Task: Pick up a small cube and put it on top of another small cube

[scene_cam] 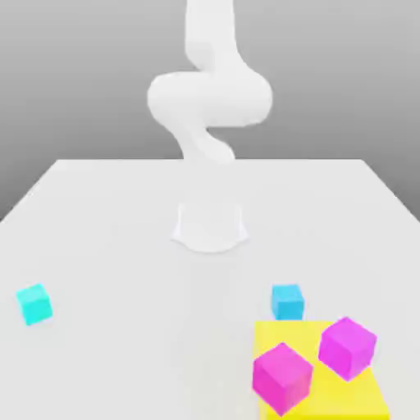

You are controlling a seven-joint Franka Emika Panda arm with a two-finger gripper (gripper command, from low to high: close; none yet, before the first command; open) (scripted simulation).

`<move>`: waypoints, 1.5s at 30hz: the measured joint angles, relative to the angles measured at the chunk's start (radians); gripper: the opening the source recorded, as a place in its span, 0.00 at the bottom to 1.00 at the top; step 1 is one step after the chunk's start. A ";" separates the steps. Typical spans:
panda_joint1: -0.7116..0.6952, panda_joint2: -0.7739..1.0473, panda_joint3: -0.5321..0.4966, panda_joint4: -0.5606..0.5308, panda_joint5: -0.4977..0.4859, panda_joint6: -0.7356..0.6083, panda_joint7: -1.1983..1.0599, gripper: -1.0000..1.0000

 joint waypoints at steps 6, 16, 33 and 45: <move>-0.097 0.221 -0.102 -0.081 -0.011 0.116 0.023 0.50; -0.242 0.582 -0.291 -0.213 0.038 0.305 0.011 0.50; -0.552 1.067 -0.171 -0.264 0.361 0.589 -0.210 0.00; -0.408 0.858 -0.226 -0.267 0.145 0.389 0.024 0.00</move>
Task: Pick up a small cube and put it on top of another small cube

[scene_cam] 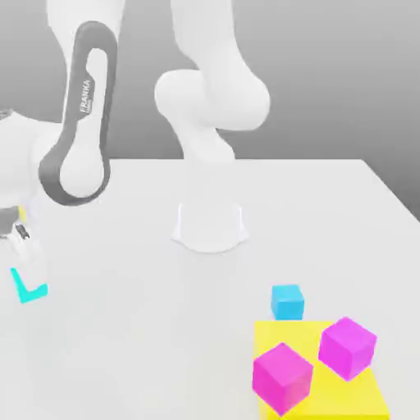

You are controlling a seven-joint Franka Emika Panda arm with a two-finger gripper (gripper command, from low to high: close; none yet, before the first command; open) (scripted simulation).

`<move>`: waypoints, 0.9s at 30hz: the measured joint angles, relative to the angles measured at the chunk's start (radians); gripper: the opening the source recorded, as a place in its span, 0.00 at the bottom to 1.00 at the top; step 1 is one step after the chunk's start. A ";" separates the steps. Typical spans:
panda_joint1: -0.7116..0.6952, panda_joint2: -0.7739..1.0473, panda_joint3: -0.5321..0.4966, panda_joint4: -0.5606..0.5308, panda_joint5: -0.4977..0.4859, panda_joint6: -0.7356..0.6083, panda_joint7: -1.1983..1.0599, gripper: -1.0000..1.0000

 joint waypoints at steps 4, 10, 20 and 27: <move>0.111 -0.022 0.082 0.064 -0.028 -0.085 0.124 0.00; 0.305 -0.054 0.203 0.163 -0.071 -0.211 0.313 0.00; 0.567 -0.033 0.317 0.279 -0.143 -0.299 0.576 0.00; 0.569 0.018 0.316 0.267 -0.148 -0.237 0.583 1.00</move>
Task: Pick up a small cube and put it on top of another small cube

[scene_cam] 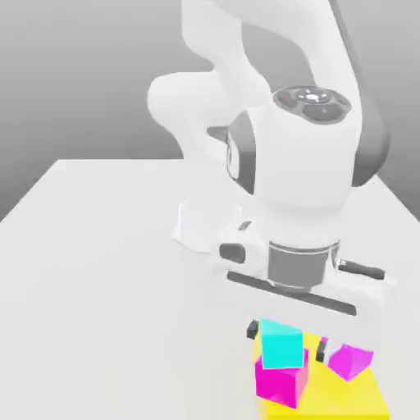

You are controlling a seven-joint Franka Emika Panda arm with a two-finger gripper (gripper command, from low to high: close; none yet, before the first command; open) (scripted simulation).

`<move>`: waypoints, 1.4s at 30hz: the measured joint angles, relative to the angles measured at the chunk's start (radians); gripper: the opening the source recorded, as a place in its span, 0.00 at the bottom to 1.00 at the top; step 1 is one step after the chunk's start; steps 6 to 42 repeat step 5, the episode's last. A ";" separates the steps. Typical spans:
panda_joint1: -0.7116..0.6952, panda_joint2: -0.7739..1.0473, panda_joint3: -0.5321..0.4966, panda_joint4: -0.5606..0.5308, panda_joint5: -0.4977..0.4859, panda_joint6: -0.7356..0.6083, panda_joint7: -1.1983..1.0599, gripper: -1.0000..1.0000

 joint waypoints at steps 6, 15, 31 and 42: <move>0.000 -0.079 0.000 0.022 0.003 -0.101 -0.001 1.00; 0.000 -0.079 0.000 0.022 0.003 -0.101 -0.001 1.00; 0.000 -0.079 0.000 0.022 0.003 -0.101 -0.001 1.00; 0.000 -0.079 0.000 0.022 0.003 -0.101 -0.001 1.00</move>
